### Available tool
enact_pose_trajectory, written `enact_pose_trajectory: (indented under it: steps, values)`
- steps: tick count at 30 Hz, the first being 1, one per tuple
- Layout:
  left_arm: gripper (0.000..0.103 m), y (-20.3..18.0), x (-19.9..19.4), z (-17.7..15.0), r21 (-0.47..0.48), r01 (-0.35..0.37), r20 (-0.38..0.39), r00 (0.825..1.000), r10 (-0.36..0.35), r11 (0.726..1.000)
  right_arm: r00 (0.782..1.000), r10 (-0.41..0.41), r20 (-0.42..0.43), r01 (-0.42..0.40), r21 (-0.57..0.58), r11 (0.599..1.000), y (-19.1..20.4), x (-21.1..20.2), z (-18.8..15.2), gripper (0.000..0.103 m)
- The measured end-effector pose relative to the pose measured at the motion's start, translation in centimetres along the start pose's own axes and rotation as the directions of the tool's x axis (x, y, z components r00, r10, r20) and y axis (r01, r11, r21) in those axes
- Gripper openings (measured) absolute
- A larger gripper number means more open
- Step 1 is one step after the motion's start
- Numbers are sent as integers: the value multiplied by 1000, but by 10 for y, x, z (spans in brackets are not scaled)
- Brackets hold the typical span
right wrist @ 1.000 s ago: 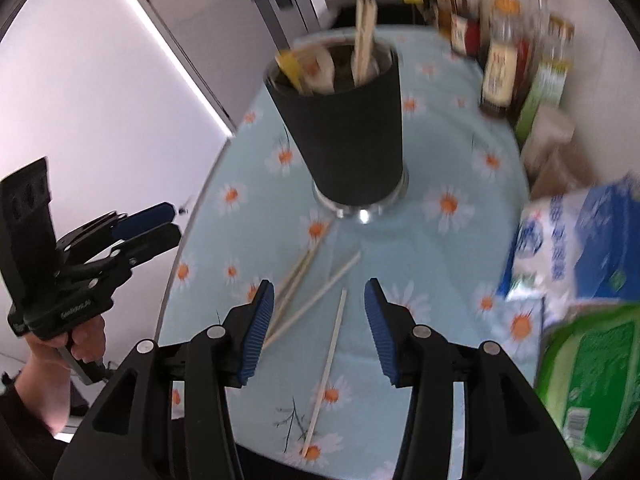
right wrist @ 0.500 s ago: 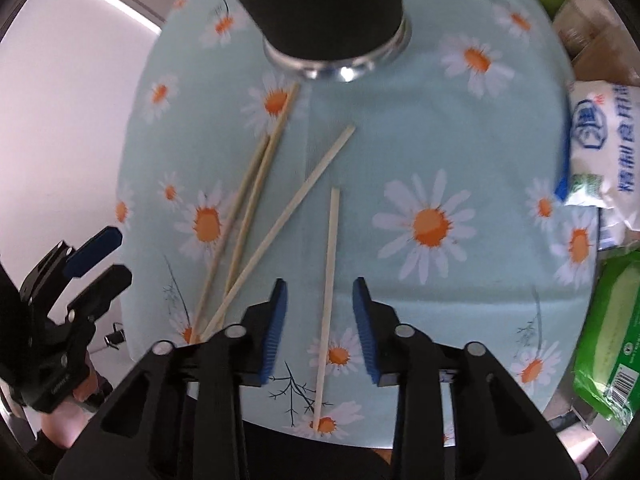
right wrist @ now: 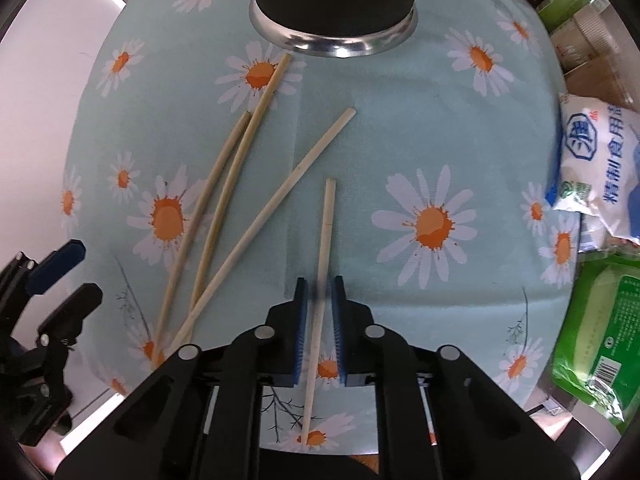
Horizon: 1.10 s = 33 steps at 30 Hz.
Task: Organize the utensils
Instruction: 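Grasp a chopstick with the right tool while the left tool grasps another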
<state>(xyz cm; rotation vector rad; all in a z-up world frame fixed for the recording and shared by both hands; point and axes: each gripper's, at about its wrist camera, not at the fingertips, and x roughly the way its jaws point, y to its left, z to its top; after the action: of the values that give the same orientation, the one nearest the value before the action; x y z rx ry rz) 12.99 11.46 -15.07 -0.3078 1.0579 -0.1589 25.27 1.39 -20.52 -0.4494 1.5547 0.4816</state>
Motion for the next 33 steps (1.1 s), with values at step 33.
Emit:
enact_pose_trajectory:
  steps: [33]
  values:
    - [31, -25, 40, 28, 15, -38, -124, 991, 39, 999, 959, 251, 131, -265, 96, 960, -91, -66, 0, 6]
